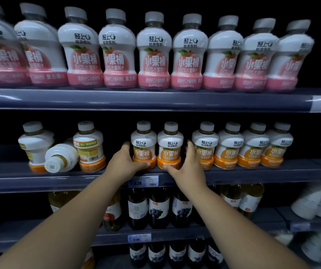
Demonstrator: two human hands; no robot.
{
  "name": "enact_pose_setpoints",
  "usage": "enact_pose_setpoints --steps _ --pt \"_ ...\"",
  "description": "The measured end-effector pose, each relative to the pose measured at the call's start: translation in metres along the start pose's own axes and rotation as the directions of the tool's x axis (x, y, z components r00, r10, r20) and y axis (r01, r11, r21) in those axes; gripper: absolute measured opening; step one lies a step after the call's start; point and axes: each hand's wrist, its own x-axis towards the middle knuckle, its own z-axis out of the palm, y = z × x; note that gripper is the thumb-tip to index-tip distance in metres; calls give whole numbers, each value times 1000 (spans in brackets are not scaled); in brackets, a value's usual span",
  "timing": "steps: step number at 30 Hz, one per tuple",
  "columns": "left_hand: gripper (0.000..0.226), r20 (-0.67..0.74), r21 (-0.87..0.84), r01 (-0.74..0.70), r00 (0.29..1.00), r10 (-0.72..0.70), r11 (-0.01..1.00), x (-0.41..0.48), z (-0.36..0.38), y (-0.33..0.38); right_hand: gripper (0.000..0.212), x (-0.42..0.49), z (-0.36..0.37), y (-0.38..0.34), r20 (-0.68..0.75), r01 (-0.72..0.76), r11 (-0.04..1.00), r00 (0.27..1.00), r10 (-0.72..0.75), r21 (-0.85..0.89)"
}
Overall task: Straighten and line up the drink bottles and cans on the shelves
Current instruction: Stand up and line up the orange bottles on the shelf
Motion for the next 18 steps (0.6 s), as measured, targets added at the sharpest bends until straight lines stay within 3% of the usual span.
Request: enact_pose_setpoints --steps 6,11,15,18 --pt "70 58 32 -39 998 37 999 -10 11 13 85 -21 -12 8 -74 69 995 995 -63 73" --pt "74 150 9 -52 987 50 999 -25 16 25 75 -34 -23 6 -42 96 993 995 -94 67" --pt "64 -11 -9 -114 993 114 993 -49 19 30 68 -38 -31 3 18 137 989 990 -138 53" --pt "69 -131 22 -98 986 100 995 -67 13 27 63 -42 -30 -3 113 170 983 978 -177 70"
